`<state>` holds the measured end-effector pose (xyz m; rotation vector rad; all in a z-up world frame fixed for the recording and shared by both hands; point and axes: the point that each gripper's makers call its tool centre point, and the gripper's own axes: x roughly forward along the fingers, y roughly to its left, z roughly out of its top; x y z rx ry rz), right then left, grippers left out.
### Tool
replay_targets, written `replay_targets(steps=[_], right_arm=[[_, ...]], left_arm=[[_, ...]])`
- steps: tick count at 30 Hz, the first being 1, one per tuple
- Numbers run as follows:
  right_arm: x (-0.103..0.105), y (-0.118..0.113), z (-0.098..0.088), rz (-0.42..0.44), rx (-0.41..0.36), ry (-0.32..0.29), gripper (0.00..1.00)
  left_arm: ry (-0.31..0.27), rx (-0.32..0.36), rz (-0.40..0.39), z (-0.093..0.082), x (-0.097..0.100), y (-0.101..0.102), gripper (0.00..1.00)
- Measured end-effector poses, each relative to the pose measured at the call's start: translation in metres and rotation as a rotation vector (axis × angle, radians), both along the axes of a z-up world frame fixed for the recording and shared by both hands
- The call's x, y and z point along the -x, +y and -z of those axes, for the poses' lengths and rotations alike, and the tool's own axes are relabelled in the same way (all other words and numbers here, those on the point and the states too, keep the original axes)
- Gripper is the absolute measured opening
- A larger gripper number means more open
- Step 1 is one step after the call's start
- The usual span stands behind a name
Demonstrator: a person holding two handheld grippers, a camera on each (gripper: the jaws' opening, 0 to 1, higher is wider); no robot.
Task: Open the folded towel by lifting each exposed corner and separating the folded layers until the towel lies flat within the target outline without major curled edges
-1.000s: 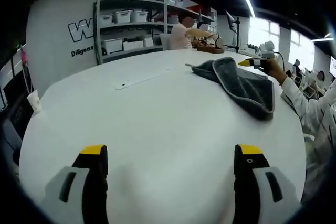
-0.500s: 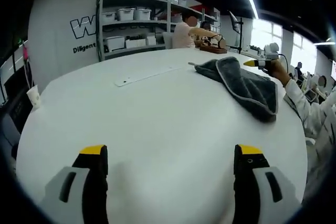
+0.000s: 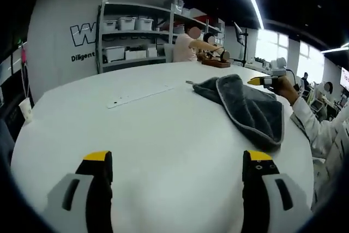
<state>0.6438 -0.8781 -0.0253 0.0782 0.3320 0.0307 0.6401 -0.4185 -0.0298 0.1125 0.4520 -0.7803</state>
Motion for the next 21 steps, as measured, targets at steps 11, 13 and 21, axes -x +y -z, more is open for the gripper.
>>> replay_targets(steps=[11, 13, 21], right_arm=[[0.001, 0.004, 0.0, -0.017, -0.049, -0.012, 0.99], [0.002, 0.004, -0.002, -0.019, -0.057, -0.019, 0.99], [0.002, 0.004, -0.005, -0.022, -0.079, -0.034, 0.99]], left_arm=[[-0.035, 0.015, 0.078, -0.026, -0.011, -0.064, 0.94], [-0.036, 0.026, 0.085, -0.028, -0.013, -0.071, 0.93], [-0.034, 0.039, 0.132, -0.029, -0.012, -0.108, 0.9]])
